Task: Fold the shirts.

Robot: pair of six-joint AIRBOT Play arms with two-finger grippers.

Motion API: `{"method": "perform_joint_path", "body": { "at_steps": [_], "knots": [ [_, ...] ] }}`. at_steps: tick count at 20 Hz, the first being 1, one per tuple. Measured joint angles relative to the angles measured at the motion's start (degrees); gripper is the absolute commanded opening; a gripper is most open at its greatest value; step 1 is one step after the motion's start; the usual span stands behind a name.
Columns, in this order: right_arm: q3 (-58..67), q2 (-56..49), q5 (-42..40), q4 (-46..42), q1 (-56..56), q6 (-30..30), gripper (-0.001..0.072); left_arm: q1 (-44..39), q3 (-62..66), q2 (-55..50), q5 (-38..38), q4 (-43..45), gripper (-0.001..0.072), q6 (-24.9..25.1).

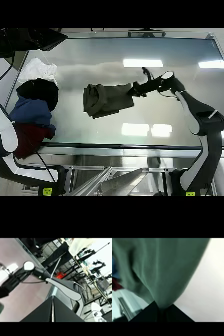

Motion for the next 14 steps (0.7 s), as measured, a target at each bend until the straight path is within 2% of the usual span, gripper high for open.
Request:
{"method": "perform_joint_path", "body": {
  "at_steps": [4,10,14],
  "knots": [
    [6.40,8.68,1.57,-7.91,-8.24,8.85,0.0029,0.00,0.00,0.00,-0.17,0.00,0.0018,0.02],
    [9.49,20.15,7.48,-34.53,-27.15,27.39,0.0027,-0.15,0.00,-0.04,-0.17,0.02,0.0018,0.33],
    [5.18,22.58,10.23,-42.36,-39.17,31.50,0.0028,-0.46,-0.02,-0.04,-0.63,0.04,0.0017,0.42]
  ]
}}
